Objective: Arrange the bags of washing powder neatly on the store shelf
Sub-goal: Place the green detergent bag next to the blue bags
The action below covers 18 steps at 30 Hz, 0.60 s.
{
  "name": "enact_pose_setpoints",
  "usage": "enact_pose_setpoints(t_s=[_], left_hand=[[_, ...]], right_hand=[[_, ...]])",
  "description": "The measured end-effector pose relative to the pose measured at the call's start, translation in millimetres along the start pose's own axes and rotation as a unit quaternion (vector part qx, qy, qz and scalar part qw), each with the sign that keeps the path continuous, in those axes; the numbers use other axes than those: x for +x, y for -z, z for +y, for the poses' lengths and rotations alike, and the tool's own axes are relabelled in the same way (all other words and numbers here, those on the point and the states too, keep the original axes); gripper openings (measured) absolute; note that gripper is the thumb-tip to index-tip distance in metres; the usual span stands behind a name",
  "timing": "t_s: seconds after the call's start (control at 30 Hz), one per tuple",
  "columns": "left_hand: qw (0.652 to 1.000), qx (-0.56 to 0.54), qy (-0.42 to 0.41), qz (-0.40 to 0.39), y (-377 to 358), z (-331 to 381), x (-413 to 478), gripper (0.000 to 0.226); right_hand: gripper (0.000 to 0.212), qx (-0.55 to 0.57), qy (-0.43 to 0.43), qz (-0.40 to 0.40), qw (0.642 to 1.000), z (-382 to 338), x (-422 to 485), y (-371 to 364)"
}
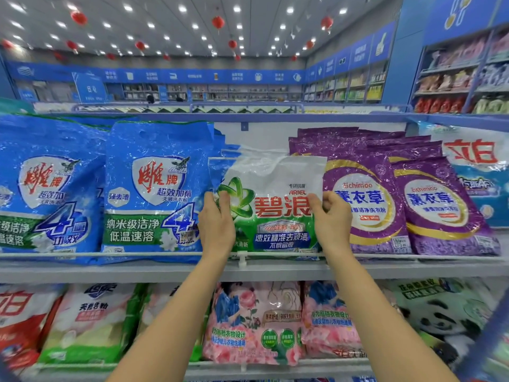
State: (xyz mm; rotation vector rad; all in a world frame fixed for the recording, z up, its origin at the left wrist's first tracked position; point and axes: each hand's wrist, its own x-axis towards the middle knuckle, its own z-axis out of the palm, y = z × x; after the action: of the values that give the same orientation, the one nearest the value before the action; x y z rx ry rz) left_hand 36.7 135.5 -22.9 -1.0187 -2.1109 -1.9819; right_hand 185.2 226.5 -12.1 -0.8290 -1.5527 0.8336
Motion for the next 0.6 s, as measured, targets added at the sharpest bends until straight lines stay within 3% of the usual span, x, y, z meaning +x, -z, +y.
enact_pose_setpoints(t_s=[0.2,0.33,0.47,0.6], left_hand=[[1.000,-0.010,0.025,0.003,-3,-2,14,0.043],[1.000,-0.016,-0.010,0.024,1,5,20,0.046],[0.994,-0.060,-0.046,0.075,14,6,16,0.038],[0.977,-0.059,-0.140,0.152,59,-1,10,0.036]], right_hand=[[0.021,0.000,0.008,0.035,0.999,6,3,-1],[0.013,0.026,0.020,0.053,0.998,0,0,-1],[0.020,0.034,0.084,0.075,0.993,-4,-12,9],[0.037,-0.086,0.199,0.083,0.973,18,-33,15]])
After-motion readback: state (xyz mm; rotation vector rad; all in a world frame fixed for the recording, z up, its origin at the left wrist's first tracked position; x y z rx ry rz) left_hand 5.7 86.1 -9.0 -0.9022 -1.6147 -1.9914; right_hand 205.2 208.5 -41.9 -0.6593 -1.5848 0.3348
